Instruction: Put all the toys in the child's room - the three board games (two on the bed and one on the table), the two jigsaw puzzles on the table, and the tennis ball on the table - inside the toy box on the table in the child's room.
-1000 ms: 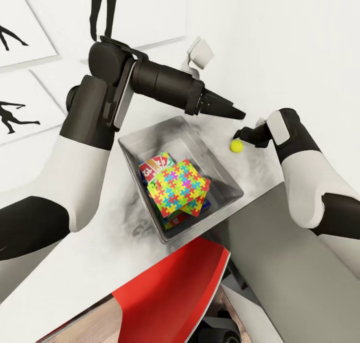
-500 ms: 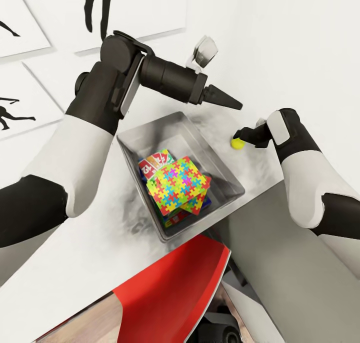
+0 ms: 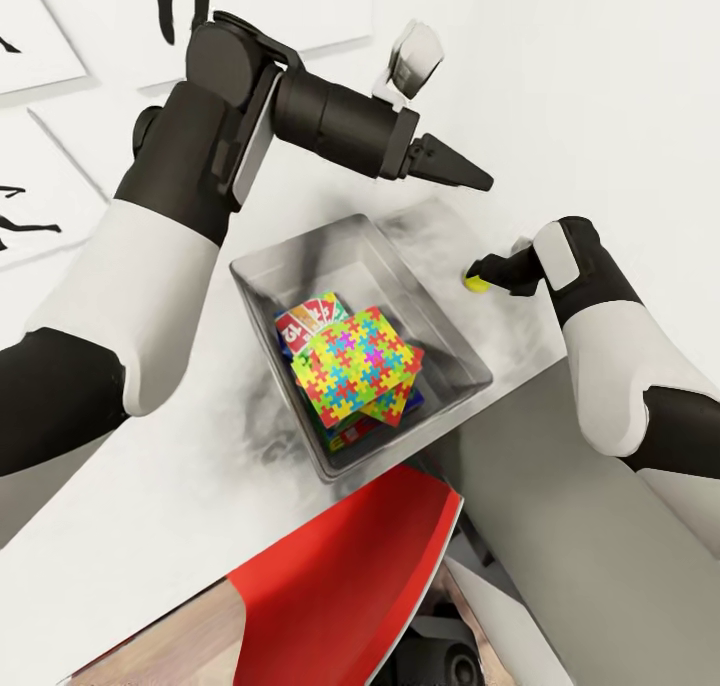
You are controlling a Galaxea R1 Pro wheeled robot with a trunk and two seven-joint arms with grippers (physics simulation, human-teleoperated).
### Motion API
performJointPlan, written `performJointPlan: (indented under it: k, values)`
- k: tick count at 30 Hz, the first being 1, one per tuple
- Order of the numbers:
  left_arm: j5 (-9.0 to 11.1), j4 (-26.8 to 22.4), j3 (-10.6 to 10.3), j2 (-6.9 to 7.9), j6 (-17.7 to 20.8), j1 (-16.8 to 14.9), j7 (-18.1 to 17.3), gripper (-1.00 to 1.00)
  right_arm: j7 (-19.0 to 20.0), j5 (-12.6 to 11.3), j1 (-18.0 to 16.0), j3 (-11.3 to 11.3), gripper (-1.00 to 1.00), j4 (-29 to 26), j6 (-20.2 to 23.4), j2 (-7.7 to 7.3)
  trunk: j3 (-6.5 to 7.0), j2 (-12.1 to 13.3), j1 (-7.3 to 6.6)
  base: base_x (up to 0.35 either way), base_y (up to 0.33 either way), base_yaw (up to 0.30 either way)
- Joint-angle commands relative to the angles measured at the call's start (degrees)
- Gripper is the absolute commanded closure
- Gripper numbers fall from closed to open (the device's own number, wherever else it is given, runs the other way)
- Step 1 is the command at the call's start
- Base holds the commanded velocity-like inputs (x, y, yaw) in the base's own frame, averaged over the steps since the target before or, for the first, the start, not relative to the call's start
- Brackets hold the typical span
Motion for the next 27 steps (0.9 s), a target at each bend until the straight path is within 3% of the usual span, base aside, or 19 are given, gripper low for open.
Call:
performJointPlan:
  k: [1, 10, 27]
  values:
    - [-0.4, 0.0, 0.0, -0.01, 0.6, -0.5, -0.4, -1.00, -0.5, -0.6, 0.0, -0.1, -1.00, 0.0, 0.1, 0.01, -0.17, -0.1, 0.03, 0.000, 0.000, 0.000]
    - [-0.4, -0.1, -0.1, -0.01, 0.6, -1.2, -0.5, -1.00, -0.5, -0.5, 0.0, -0.1, -1.00, -0.1, -0.2, 0.01, -0.85, -0.1, 0.03, 0.000, 0.000, 0.000]
    - [-0.5, -0.2, -0.2, -0.01, 0.6, -1.3, -0.5, -1.00, -2.6, -0.7, -0.8, -0.1, -1.00, -0.5, -0.2, 0.09, -0.96, -0.1, 0.03, 0.000, 0.000, 0.000]
